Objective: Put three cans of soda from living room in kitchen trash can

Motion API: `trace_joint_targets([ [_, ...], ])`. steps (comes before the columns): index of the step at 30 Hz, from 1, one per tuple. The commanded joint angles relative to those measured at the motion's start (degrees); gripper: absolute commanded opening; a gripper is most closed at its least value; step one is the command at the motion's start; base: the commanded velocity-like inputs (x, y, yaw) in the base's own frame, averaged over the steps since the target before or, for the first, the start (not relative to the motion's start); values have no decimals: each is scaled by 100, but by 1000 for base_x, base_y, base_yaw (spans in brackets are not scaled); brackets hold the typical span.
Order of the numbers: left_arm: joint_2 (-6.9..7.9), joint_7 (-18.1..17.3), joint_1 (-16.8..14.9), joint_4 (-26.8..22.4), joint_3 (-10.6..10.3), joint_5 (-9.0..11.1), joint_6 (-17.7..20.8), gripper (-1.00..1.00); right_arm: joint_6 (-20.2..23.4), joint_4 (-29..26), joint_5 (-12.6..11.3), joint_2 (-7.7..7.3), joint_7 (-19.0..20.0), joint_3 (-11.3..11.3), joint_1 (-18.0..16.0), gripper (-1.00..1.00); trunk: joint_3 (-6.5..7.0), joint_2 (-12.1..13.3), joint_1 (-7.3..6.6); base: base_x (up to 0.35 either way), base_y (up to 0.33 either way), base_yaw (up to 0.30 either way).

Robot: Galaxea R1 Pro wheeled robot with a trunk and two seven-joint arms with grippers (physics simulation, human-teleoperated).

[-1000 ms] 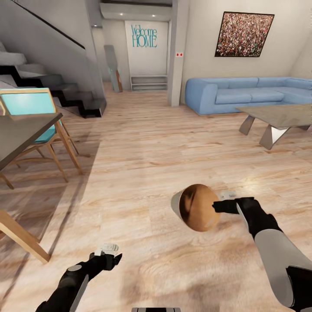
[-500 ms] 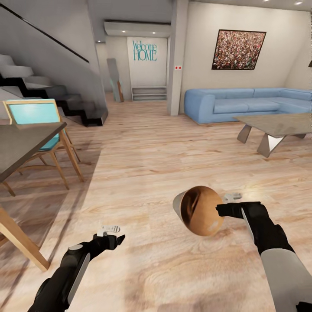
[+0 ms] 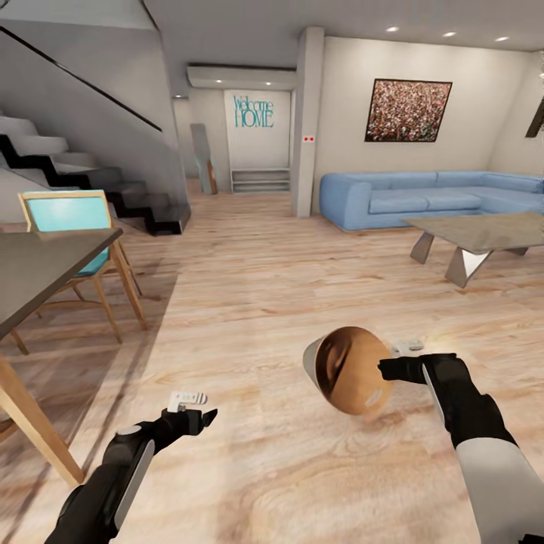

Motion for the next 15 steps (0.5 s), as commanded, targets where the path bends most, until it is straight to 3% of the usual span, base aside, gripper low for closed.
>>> trace_joint_targets([
  [1,4,0,1,-2,0,21,0,100,21,-4,-108,1,17,-1,2,-100,24,1,-3,0,0,0],
  [9,8,-8,8,28,-3,43,-22,100,-238,-28,-114,-23,17,-73,84,-100,201,12,-23,0,0,0],
  [15,8,-15,26,366,-8,61,-226,100,-829,-31,-113,-40,36,-427,305,-100,334,20,-39,0,0,0],
])
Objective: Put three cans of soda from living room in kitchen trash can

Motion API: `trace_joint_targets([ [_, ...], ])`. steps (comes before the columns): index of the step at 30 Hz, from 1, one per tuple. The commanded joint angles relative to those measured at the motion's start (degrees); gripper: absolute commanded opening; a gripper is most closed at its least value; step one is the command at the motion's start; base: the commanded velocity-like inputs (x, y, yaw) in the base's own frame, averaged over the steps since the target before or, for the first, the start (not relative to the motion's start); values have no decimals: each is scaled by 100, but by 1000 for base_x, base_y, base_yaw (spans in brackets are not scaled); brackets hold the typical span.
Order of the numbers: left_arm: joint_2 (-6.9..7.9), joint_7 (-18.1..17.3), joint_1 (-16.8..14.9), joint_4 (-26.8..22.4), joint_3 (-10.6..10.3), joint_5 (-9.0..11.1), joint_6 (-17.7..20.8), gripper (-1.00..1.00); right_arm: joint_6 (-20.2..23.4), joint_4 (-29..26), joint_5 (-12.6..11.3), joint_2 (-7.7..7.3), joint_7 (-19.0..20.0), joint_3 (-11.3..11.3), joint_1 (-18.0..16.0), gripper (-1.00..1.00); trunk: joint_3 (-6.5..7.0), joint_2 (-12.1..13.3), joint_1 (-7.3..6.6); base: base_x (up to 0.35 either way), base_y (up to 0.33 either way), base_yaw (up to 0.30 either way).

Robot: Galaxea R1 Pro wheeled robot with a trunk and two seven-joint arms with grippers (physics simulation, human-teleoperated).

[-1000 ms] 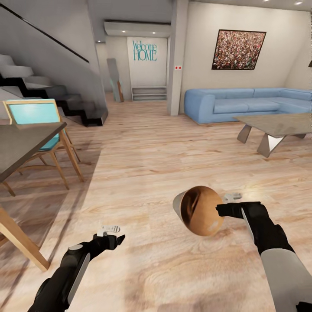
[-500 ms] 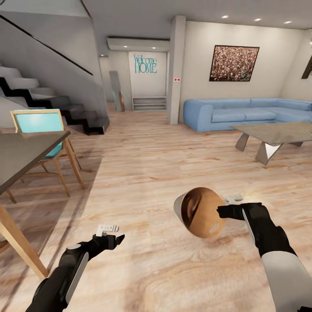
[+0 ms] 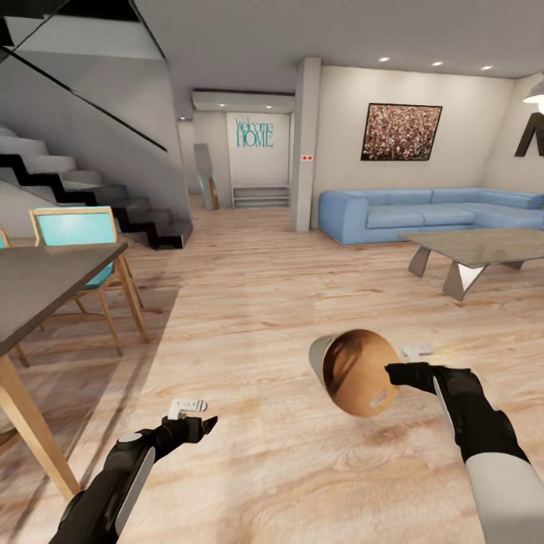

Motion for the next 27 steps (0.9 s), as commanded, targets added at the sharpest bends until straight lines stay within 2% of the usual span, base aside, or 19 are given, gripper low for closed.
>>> trace_joint_targets([
  [1,0,-1,0,29,-1,-2,-13,100,-85,-4,-85,-3,15,-26,44,-100,24,1,-3,0,0,0],
  [4,0,1,2,89,-1,-9,-38,100,-465,-4,-86,-10,15,-84,195,-100,90,5,-11,0,0,0],
  [5,0,1,2,127,-2,-15,-47,100,-708,-5,-84,-3,12,-105,276,-100,112,7,-13,0,0,0],
  [11,0,-2,3,365,-2,-19,-55,100,-1410,-3,-85,-1,6,-125,679,-100,220,248,-145,0,0,0],
  [14,5,-3,3,428,-2,-23,-59,100,-1769,4,-87,-8,15,-237,969,-100,274,368,-211,0,0,0],
  [15,6,-3,3,444,-2,-25,-64,100,-1913,4,-93,-8,36,-337,1089,-100,292,408,-233,0,0,0],
  [17,7,-3,3,455,-5,-32,-87,100,-2034,4,-94,-6,95,-418,1172,-100,328,489,-277,0,0,0],
  [21,8,-3,3,725,-10,-50,-321,100,-2423,11,-81,-20,415,-620,1511,-100,400,649,-365,0,0,0],
  [27,8,-2,3,1365,-23,-69,-744,100,-2967,22,-87,-14,497,-843,1804,-100,507,890,-497,0,0,0],
])
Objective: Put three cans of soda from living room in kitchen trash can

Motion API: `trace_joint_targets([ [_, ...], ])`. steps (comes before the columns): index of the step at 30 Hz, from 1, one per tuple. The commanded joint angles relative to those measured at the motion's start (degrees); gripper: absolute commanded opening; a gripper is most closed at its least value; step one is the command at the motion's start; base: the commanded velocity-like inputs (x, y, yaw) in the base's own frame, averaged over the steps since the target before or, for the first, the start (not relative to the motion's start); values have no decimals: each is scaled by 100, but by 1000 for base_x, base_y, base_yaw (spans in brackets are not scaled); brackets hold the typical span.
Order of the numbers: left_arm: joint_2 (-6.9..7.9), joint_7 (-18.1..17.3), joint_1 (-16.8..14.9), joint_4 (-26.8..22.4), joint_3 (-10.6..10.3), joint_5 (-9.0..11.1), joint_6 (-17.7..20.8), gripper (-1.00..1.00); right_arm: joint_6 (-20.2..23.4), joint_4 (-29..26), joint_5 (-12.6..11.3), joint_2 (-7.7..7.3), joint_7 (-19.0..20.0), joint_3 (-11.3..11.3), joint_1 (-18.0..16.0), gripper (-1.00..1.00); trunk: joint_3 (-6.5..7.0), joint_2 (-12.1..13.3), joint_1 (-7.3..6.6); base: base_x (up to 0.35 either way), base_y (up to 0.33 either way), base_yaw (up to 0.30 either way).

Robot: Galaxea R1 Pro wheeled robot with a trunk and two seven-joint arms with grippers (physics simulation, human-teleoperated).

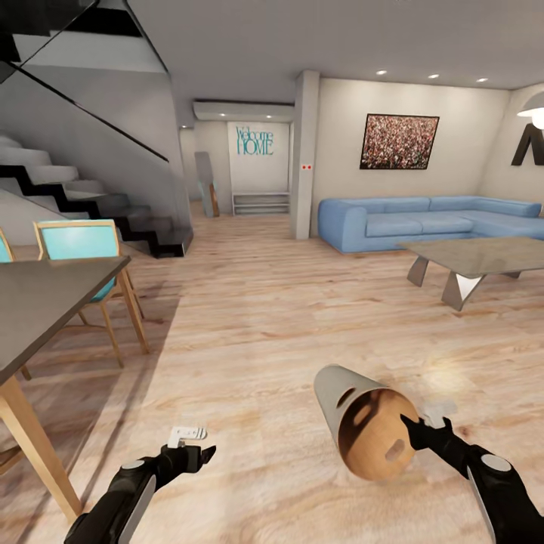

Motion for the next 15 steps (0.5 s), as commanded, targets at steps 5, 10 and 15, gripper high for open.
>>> trace_joint_targets([
  [5,0,6,0,113,-26,-21,-262,100,-96,5,-87,23,28,-34,162,-100,91,201,-111,0,0,0],
  [10,0,1,0,127,-31,-29,-370,100,-135,27,-175,7,33,-80,254,-100,181,402,-221,0,0,0],
  [15,0,5,0,130,-37,-30,-401,100,-306,41,-375,-8,43,-155,358,-100,271,603,-331,0,0,0],
])
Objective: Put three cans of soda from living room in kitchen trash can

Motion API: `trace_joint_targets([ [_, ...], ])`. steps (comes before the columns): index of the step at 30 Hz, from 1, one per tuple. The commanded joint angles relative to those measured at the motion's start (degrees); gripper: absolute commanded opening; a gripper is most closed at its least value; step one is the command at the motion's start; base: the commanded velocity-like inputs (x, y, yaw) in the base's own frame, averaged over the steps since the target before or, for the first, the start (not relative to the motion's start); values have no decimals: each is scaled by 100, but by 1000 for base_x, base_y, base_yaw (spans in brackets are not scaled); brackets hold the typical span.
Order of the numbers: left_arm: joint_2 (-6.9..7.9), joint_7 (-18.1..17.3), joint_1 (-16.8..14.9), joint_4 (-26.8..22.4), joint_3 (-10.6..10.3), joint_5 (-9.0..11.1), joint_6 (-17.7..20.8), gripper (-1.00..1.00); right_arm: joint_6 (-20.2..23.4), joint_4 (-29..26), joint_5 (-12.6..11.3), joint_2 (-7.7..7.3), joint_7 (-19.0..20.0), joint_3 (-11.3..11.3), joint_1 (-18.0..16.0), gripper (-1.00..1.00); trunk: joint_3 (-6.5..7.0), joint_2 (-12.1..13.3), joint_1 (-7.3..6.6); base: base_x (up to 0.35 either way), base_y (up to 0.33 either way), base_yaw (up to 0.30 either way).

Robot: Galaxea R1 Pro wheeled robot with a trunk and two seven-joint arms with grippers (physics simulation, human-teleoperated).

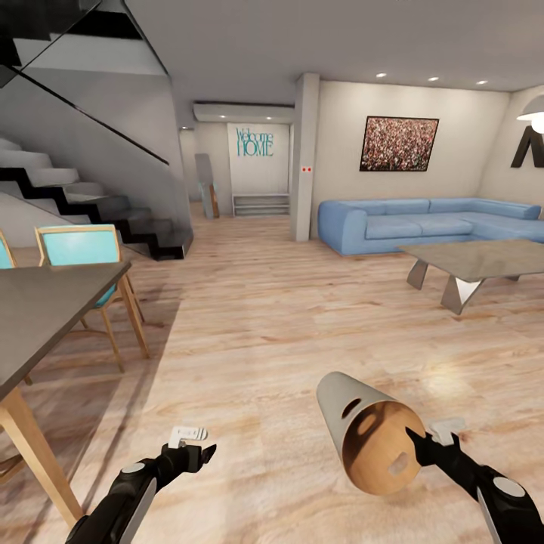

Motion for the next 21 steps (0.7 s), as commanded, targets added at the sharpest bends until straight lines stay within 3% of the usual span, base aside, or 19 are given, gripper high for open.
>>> trace_joint_targets([
  [1,0,1,0,1,-2,2,-6,100,-15,-1,-91,2,21,-13,13,-100,19,41,-23,0,0,0],
  [21,-9,10,0,2,-26,8,-247,100,-7,245,-136,54,-8,-41,41,-100,363,843,-462,0,0,0],
])
